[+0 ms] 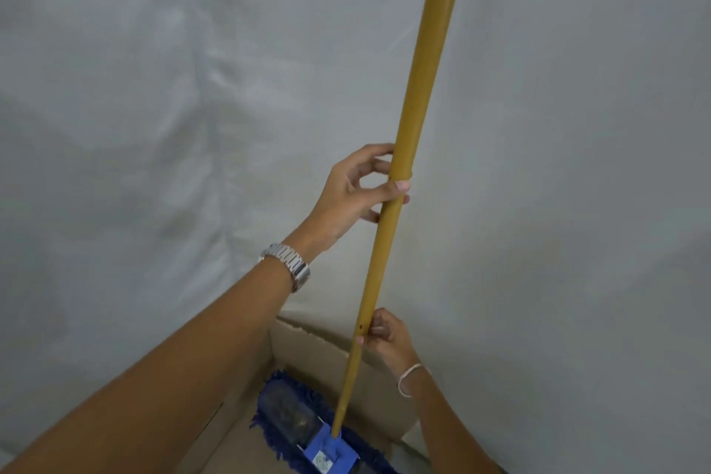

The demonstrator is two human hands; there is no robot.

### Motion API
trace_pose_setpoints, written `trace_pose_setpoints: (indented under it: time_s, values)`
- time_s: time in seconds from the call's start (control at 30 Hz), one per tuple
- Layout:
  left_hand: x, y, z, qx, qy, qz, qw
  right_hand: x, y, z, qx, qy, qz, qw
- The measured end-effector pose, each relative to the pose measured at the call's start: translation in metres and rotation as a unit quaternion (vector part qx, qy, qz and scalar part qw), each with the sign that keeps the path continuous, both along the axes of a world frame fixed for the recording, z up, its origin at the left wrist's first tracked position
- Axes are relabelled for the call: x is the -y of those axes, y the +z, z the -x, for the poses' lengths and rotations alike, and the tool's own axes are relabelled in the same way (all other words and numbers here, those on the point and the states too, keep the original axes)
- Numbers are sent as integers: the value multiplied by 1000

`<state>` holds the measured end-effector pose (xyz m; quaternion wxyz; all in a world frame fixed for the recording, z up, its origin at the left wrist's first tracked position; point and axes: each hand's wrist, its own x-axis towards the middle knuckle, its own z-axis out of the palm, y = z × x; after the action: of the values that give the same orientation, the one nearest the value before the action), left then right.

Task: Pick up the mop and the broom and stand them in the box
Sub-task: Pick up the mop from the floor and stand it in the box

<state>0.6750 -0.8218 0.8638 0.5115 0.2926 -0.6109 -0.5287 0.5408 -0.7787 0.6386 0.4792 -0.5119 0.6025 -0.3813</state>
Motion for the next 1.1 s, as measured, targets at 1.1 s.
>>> trace_pose_setpoints:
  time_s: [1.1]
  values:
    - [139, -196, 40, 78, 85, -45, 992, 128, -173, 18, -16, -70, -48, 996]
